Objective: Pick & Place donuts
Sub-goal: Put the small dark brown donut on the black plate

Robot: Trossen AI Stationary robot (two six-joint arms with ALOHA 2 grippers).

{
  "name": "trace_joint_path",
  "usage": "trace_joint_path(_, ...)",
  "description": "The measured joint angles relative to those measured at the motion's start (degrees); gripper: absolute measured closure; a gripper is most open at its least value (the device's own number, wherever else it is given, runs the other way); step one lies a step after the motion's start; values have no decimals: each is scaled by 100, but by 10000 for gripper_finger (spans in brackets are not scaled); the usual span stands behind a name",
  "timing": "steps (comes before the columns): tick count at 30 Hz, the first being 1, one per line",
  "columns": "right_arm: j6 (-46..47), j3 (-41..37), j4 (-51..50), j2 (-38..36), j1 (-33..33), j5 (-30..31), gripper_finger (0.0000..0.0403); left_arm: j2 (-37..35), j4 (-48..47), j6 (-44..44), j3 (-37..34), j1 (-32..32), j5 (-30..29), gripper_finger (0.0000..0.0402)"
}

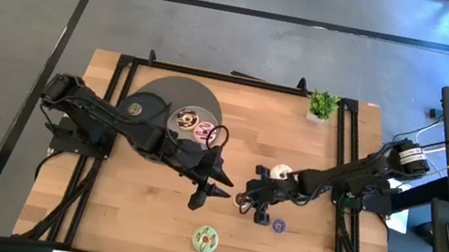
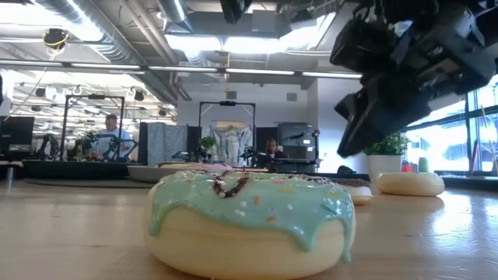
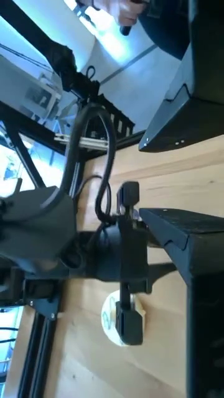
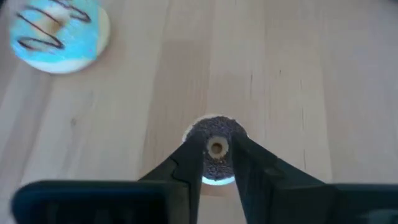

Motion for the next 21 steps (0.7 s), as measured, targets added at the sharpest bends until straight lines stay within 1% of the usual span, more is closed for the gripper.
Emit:
trace_joint_path(6, 6, 0, 180, 249, 0, 59, 255, -22, -176, -251, 0, -144, -176, 253)
trace_joint_path(10, 31, 0, 291, 377, 0, 174, 235, -62, -156, -280, 0, -210, -301, 251)
trace_joint_path(12, 148, 0, 206, 455, -1, 332, 232, -64, -167, -340, 0, -236, -345, 250)
trace_joint_path(16, 178, 2, 250, 656, -4, 358, 237, -66, -193, -398, 0, -262, -348, 250)
trace_joint_path(21, 487, 4, 263, 737, -2, 359, 261, -63, -196, -417, 0, -267, -341, 253)
